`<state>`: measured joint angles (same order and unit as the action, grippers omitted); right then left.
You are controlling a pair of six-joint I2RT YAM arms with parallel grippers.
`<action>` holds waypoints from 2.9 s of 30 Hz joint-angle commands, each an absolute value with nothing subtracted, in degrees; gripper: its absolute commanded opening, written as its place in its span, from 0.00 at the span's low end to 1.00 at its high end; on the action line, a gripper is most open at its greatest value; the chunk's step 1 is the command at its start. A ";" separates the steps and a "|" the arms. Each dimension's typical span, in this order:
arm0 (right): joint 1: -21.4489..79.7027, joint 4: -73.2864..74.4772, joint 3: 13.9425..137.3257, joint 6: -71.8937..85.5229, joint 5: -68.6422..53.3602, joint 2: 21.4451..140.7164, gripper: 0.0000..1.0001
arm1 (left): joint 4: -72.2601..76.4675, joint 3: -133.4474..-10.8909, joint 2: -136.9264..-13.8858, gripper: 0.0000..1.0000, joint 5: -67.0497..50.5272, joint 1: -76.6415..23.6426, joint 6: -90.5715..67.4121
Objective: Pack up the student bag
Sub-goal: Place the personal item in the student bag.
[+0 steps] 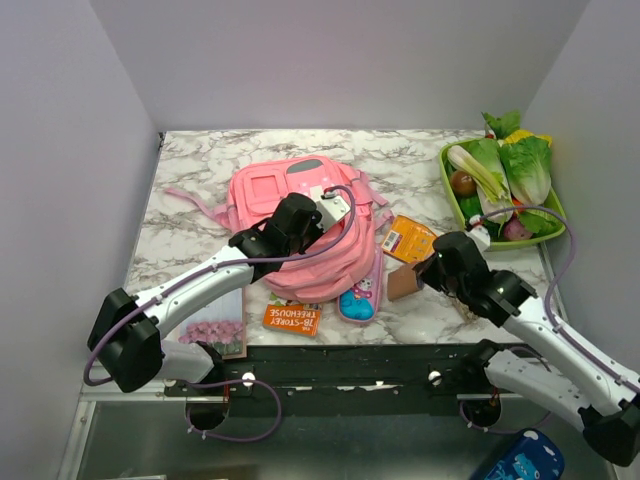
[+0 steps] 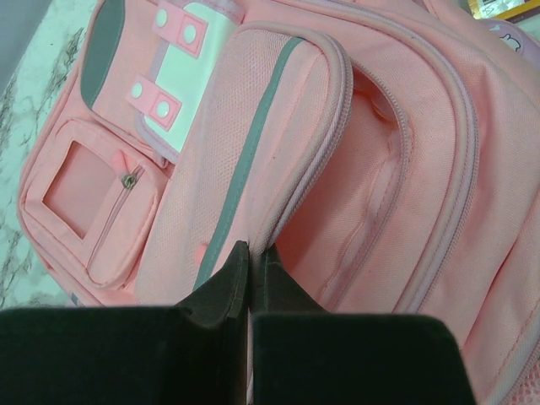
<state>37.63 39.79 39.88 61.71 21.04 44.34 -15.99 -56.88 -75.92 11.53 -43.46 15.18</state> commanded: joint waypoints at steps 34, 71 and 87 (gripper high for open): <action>37.53 12.83 62.49 64.60 4.92 70.93 0.01 | -13.98 -56.69 -72.69 0.02 12.57 -43.07 13.45; 41.75 -11.77 52.30 71.80 -3.78 70.84 0.01 | -18.10 -66.53 -74.35 0.01 5.54 -31.56 -6.84; 41.40 -12.31 47.29 76.72 7.72 77.25 0.01 | -21.62 -69.61 -72.16 0.01 -5.36 -30.85 -8.96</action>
